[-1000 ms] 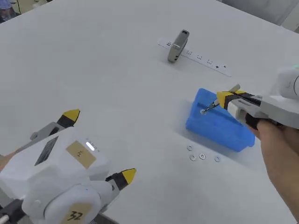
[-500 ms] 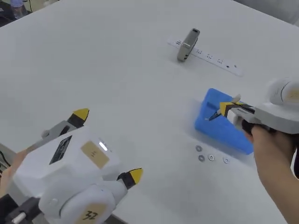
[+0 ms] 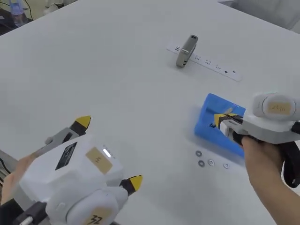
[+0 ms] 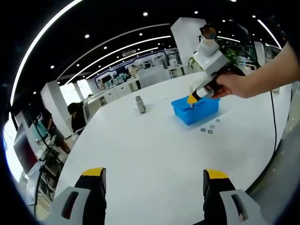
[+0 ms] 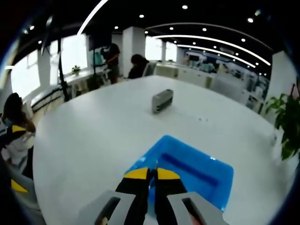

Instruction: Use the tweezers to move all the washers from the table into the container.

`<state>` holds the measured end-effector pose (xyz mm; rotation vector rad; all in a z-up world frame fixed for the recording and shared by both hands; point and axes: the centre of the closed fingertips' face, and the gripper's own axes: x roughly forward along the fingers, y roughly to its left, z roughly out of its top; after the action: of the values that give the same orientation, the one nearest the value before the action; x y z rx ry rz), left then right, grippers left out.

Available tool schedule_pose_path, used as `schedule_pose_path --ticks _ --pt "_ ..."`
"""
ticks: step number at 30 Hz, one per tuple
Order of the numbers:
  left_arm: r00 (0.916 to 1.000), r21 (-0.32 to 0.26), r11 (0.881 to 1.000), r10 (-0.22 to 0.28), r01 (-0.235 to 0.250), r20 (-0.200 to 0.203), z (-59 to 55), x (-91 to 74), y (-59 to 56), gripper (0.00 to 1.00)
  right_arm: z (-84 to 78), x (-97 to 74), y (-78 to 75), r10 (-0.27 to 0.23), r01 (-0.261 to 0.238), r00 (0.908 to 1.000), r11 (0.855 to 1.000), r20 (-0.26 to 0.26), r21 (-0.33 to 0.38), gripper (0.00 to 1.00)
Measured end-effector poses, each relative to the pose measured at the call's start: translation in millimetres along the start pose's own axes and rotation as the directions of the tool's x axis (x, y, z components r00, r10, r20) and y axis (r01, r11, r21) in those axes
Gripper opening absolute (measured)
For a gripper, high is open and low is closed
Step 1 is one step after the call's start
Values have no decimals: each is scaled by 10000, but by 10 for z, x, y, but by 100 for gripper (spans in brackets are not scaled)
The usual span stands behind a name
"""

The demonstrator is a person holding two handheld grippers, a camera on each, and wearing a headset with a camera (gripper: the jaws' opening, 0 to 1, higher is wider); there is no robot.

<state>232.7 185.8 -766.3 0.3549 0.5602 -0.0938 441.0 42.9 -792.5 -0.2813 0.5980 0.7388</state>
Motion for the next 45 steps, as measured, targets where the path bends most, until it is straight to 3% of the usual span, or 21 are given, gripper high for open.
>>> schedule_pose_path --ticks 17,26,31,36,42,45 --pt "10000 102 9999 -26 25 58 10 -7 -8 86 -31 -18 0 8 -3 9999 9996 -173 300 1" --pt "10000 125 9999 48 -48 40 4 -7 6 87 172 -251 -142 -342 313 9982 9977 489 595 1" --pt "9999 17 10000 93 -93 129 19 -17 21 87 322 -507 -137 -474 366 9915 9953 1212 899 1" --pt "9998 53 10000 43 -44 187 31 -24 10 87 389 -684 -54 -375 190 9862 9932 1611 1149 1" --pt "9996 50 10000 34 -36 288 47 -32 11 86 330 -867 74 -240 14 9842 9918 1752 1278 1" --pt "9995 29 10000 1 -2 327 54 -34 7 86 240 -842 120 -138 -109 9863 9888 1645 1488 1"
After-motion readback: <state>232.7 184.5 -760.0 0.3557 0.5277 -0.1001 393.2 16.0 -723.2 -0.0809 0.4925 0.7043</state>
